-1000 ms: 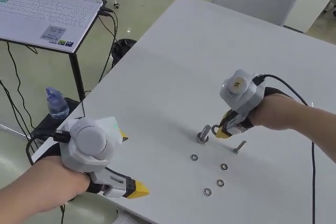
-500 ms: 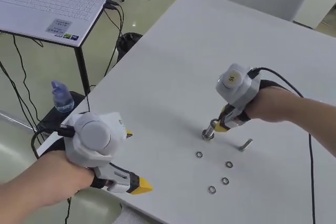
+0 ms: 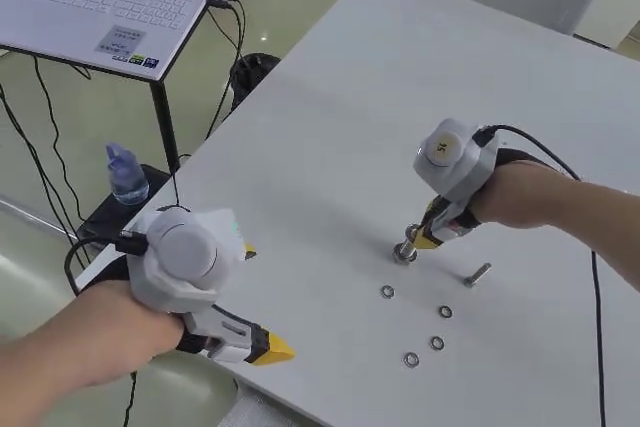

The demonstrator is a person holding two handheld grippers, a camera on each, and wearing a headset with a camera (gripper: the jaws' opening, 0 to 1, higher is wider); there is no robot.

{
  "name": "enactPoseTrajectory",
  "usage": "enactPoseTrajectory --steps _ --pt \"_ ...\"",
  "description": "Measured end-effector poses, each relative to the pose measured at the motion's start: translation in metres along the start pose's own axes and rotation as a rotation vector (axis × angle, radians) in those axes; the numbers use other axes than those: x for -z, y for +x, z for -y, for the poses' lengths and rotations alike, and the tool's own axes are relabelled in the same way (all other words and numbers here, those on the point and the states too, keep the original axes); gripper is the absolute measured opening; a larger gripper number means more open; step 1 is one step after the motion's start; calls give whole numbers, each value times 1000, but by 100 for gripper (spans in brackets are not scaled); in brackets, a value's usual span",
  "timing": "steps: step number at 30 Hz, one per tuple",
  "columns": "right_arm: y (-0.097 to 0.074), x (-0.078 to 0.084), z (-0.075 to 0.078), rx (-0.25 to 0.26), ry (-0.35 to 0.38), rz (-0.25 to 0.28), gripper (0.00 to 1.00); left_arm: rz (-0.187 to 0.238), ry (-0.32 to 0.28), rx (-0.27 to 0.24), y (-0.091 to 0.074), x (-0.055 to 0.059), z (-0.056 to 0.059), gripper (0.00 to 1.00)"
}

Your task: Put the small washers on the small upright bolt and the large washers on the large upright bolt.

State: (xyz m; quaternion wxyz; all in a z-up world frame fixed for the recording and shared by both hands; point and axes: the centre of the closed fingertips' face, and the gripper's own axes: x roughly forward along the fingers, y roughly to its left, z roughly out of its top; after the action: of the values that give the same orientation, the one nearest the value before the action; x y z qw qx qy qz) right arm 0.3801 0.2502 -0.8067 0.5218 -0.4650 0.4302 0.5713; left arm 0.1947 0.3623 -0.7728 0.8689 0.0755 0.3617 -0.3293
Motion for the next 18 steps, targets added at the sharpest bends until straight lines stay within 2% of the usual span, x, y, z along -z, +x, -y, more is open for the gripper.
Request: enactPoseTrajectory --steps 18 --pt "9 2 0 11 -22 -26 21 -5 -8 2 2 4 0 77"
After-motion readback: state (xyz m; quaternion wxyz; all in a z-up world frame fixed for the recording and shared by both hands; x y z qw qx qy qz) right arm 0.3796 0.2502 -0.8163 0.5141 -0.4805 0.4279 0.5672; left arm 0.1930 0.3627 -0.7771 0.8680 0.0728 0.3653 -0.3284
